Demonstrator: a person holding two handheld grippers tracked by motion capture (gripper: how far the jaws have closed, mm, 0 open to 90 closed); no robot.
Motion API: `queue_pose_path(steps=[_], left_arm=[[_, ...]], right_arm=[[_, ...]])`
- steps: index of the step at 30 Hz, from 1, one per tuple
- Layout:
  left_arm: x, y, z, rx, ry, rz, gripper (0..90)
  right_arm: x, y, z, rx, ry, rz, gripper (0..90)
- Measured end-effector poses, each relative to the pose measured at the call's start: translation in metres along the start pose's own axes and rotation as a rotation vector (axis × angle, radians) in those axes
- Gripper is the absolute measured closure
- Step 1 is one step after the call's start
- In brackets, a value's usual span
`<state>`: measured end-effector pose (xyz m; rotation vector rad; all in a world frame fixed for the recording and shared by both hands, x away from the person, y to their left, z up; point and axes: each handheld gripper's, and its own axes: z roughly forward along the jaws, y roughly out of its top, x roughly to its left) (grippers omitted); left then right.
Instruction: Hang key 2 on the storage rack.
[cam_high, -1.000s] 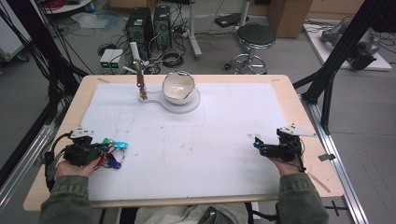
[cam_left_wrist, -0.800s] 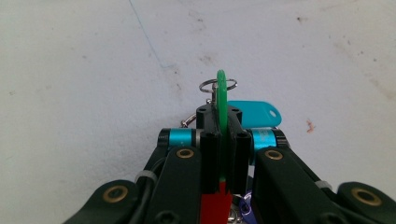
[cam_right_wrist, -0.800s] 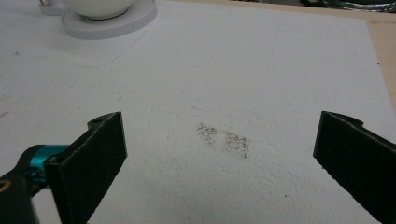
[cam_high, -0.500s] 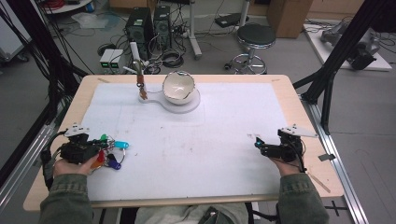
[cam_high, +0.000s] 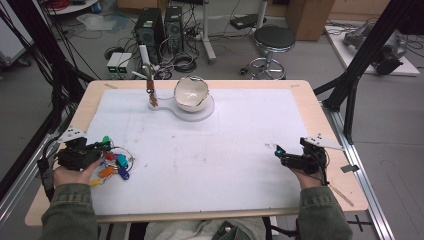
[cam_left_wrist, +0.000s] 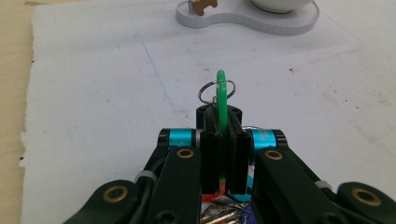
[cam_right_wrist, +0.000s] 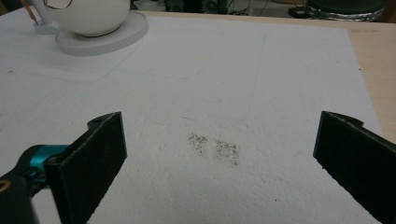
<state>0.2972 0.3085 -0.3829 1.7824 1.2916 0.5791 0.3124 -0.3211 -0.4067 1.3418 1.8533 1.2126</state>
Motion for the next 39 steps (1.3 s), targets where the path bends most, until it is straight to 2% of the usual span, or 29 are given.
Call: queue_pose_path(steps=[7, 10, 17, 19, 24, 29, 34, 39], left_arm=[[0.000, 0.007, -0.003, -0.034, 0.006, 0.002, 86.3], [0.002, 0.010, -0.006, -0.057, 0.026, 0.016, 86.3], [0.010, 0.021, -0.012, -0.111, 0.044, -0.005, 86.3], [0.013, 0.024, -0.011, -0.126, 0.041, -0.027, 86.3], [0.018, 0.032, -0.008, -0.139, 0.053, -0.034, 86.3], [0.022, 0.039, -0.006, -0.145, 0.046, -0.046, 86.3], [0.021, 0.054, -0.008, -0.152, 0.056, -0.022, 86.3], [0.023, 0.071, -0.007, -0.170, 0.041, -0.017, 86.3]], right_arm=[[0.000, 0.000, 0.000, -0.003, 0.000, -0.001, 1.8], [-0.001, 0.000, -0.001, -0.006, -0.005, 0.005, 1.8], [-0.002, 0.000, 0.000, -0.005, -0.005, 0.013, 1.8], [-0.002, 0.000, 0.000, -0.005, -0.007, 0.012, 1.8], [-0.002, 0.000, -0.001, -0.011, -0.009, 0.018, 1.8], [-0.002, 0.000, -0.001, -0.013, -0.009, 0.024, 1.8], [-0.002, 0.000, -0.001, -0.013, -0.008, 0.022, 1.8], [-0.002, -0.001, -0.001, -0.012, -0.008, 0.017, 1.8]])
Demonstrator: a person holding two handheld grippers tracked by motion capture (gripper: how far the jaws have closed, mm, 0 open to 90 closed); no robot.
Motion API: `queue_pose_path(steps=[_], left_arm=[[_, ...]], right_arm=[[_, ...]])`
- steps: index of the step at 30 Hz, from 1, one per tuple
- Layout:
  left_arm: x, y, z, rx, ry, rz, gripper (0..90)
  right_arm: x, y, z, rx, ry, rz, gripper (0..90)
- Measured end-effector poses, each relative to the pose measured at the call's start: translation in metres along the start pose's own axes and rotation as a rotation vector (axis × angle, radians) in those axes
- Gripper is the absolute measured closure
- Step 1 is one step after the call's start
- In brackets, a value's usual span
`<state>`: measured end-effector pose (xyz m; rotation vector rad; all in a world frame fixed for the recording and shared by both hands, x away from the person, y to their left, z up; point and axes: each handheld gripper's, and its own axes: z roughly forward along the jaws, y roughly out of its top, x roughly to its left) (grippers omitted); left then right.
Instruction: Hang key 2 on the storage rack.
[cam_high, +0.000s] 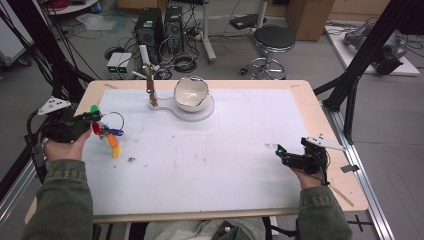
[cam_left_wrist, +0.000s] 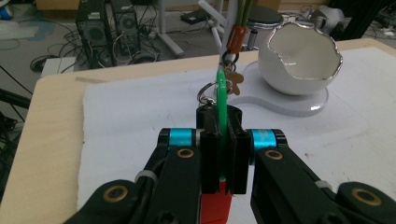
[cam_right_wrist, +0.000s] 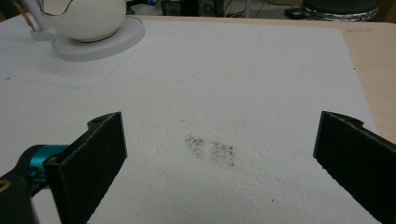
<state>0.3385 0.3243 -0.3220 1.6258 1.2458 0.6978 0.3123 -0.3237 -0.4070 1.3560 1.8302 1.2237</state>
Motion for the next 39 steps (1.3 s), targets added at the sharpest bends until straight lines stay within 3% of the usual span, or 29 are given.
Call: queue_pose_path(steps=[2, 4, 22, 27, 30, 34, 39], left_arm=[[0.003, 0.004, 0.003, -0.020, -0.039, 0.008, 86.3], [0.003, 0.007, 0.005, -0.016, -0.021, 0.044, 86.3], [0.009, 0.053, 0.021, -0.048, -0.055, 0.011, 86.3], [0.010, 0.062, 0.031, -0.061, -0.079, -0.022, 86.3], [0.010, 0.067, 0.039, -0.055, -0.079, -0.024, 86.3], [0.013, 0.076, 0.051, -0.030, -0.077, 0.003, 86.3], [0.016, 0.080, 0.061, -0.019, -0.066, -0.011, 86.3]], right_arm=[[0.000, 0.000, 0.000, 0.004, 0.001, 0.001, 1.8], [0.000, 0.000, 0.001, 0.012, 0.003, 0.005, 1.8], [-0.001, -0.001, 0.001, 0.012, 0.004, 0.019, 1.8], [-0.001, -0.001, 0.002, 0.011, 0.010, 0.016, 1.8], [-0.001, -0.002, 0.002, 0.014, 0.007, 0.015, 1.8], [-0.001, -0.002, 0.002, 0.013, 0.005, 0.015, 1.8], [-0.001, -0.002, 0.001, 0.011, 0.004, 0.017, 1.8]])
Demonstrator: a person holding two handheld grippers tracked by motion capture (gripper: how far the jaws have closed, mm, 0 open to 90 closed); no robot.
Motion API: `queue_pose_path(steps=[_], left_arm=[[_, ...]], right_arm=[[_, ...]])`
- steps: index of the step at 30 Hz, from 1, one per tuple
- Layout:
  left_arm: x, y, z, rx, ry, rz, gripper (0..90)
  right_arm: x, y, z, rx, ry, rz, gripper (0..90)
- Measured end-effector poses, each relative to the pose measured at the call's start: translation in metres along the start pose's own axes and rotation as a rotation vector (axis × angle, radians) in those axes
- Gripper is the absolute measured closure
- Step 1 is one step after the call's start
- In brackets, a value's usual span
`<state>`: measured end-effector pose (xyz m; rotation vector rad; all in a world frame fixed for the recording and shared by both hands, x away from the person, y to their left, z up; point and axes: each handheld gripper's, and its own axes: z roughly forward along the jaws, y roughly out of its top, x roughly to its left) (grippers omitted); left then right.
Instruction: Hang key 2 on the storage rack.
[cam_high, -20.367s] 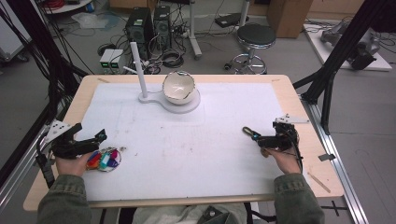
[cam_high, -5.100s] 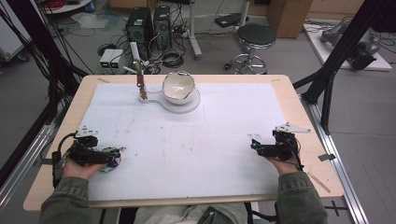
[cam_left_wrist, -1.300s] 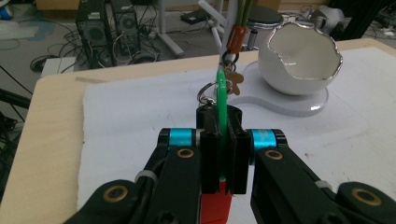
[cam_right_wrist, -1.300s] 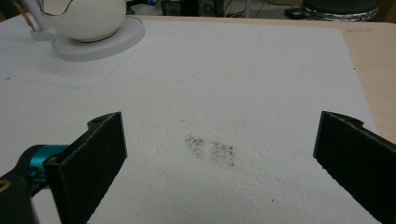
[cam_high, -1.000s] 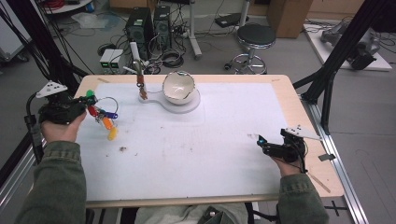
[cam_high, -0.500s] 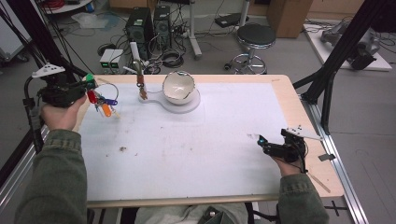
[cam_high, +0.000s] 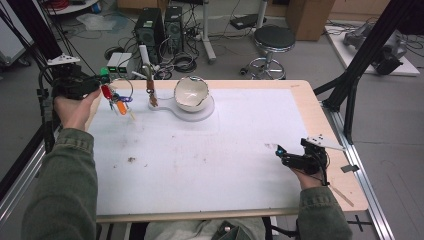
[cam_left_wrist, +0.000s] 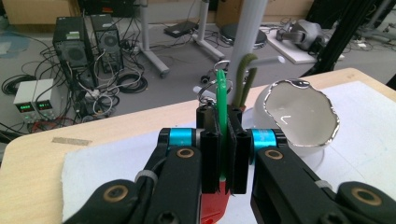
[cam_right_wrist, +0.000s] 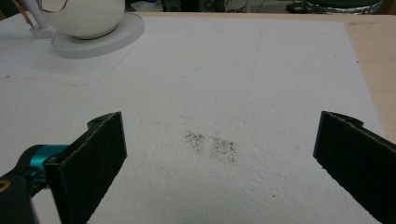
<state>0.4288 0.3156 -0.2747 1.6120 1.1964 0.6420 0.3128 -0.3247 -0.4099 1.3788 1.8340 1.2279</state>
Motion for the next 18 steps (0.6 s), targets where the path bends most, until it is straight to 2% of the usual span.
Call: queue_pose_path(steps=[4, 7, 13, 18], left_arm=[[0.004, 0.004, 0.005, 0.012, 0.020, -0.011, 86.3], [0.008, 0.006, 0.008, 0.002, 0.029, -0.043, 86.3], [0.011, 0.014, 0.016, 0.012, 0.065, -0.047, 86.3], [0.008, 0.021, 0.024, 0.005, 0.069, -0.045, 86.3]], right_arm=[[-0.001, -0.001, -0.002, -0.001, 0.002, 0.007, 1.8], [-0.002, -0.001, -0.002, 0.000, 0.007, 0.008, 1.8], [-0.002, -0.002, -0.002, -0.003, 0.011, 0.004, 1.8], [-0.002, -0.002, -0.003, -0.006, 0.013, 0.012, 1.8]])
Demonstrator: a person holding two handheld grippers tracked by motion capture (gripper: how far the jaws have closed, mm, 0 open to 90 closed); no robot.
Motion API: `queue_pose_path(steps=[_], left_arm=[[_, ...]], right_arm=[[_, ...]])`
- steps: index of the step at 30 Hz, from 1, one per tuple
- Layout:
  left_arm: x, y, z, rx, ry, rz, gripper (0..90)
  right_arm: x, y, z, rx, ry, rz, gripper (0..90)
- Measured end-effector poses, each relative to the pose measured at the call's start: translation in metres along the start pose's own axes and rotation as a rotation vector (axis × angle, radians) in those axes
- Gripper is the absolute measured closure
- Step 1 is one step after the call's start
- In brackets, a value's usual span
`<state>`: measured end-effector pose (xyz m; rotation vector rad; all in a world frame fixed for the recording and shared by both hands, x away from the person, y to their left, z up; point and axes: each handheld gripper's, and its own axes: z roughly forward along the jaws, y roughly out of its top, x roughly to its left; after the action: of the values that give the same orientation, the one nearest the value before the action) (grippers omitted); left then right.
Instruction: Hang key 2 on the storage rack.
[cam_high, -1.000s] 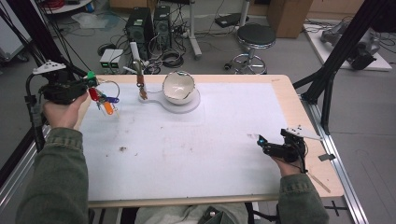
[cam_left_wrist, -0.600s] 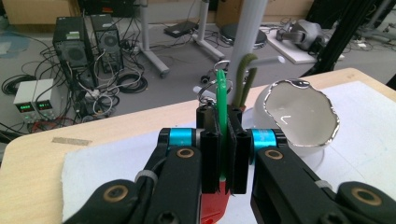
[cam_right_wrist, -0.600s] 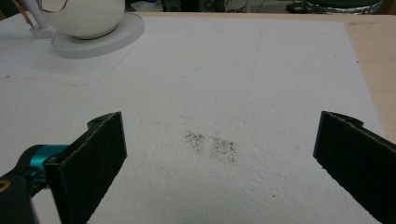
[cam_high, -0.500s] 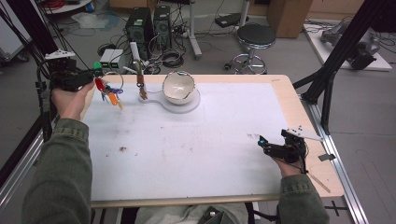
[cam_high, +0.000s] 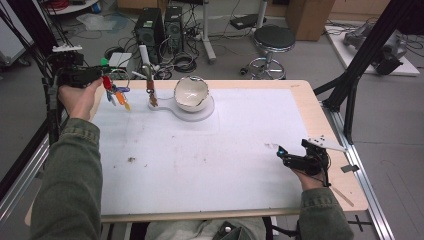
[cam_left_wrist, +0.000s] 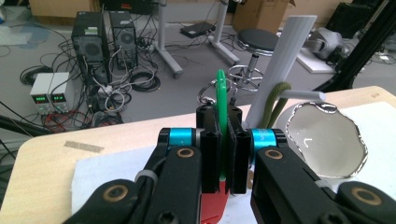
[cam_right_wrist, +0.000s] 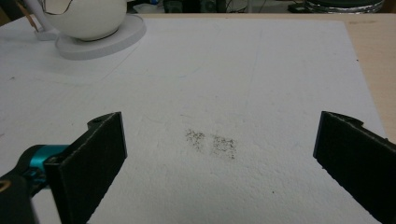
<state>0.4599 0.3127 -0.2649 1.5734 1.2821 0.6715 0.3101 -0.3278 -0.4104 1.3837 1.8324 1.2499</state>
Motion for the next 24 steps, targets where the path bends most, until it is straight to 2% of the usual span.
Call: queue_pose_path(steps=[3, 7, 14, 18, 21, 24], left_arm=[[-0.001, 0.004, 0.004, -0.005, -0.009, -0.013, 86.3], [-0.003, 0.010, 0.007, -0.012, 0.013, -0.011, 86.3], [-0.004, 0.015, 0.017, -0.011, 0.052, -0.042, 86.3], [-0.009, 0.018, 0.023, -0.010, 0.051, -0.037, 86.3], [-0.011, 0.017, 0.027, -0.012, 0.031, -0.054, 86.3], [-0.015, 0.015, 0.031, -0.001, 0.024, -0.045, 86.3]], right_arm=[[0.000, 0.000, 0.000, 0.003, 0.004, 0.000, 1.8], [-0.001, -0.001, -0.001, 0.002, 0.009, 0.004, 1.8], [-0.002, -0.001, -0.002, -0.004, 0.019, 0.012, 1.8], [-0.003, -0.002, -0.002, -0.002, 0.024, 0.011, 1.8], [-0.003, -0.002, -0.002, -0.002, 0.025, 0.016, 1.8], [-0.003, -0.002, -0.002, -0.003, 0.027, 0.014, 1.8]])
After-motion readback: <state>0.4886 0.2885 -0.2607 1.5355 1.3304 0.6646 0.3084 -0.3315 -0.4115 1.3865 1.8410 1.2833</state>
